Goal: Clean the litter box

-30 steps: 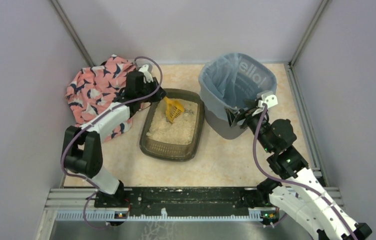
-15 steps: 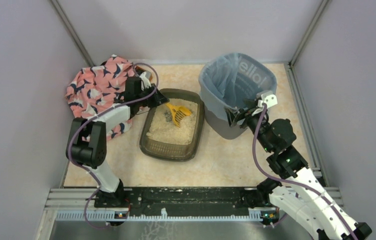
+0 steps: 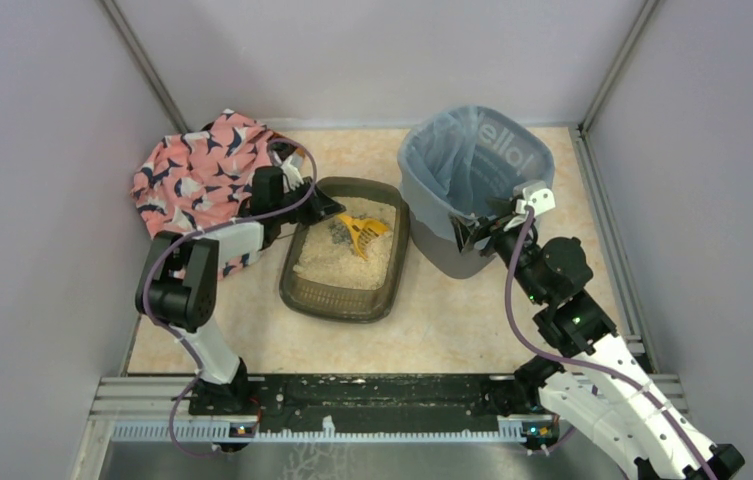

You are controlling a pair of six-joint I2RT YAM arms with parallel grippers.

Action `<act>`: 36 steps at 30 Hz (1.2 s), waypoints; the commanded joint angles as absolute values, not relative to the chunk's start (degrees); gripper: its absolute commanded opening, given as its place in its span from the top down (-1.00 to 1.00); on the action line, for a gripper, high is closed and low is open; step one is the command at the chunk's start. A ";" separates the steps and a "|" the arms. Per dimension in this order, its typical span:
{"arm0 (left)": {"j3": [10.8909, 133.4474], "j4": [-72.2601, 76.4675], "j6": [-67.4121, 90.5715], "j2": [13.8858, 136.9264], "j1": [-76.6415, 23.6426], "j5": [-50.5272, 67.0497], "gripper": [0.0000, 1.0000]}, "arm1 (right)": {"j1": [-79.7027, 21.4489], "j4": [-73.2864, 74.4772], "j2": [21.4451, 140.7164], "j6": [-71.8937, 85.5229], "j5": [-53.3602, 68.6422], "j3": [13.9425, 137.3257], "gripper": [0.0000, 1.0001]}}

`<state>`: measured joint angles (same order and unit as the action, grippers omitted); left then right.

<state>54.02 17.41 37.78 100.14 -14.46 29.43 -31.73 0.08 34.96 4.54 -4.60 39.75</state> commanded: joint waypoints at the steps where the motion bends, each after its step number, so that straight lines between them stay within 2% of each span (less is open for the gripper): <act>1: 51.37 18.98 39.67 103.69 -15.87 36.62 1.00 | -31.73 1.84 35.86 5.10 -3.90 40.25 -0.56; 8: 48.94 22.70 41.53 101.62 -10.87 40.97 1.00 | -31.73 2.11 35.90 5.10 -4.04 40.34 -0.56; 13: 43.18 32.06 46.40 100.10 -4.55 47.60 1.00 | -31.73 1.83 36.27 5.10 -3.95 40.21 -0.56; 20: 40.21 39.61 51.40 99.75 -2.20 49.23 1.00 | -31.73 1.81 37.00 5.10 -3.58 40.41 -0.56; 36: 47.20 34.46 52.07 98.17 -0.37 47.50 1.00 | -31.73 2.81 36.75 4.75 -4.47 40.89 -0.56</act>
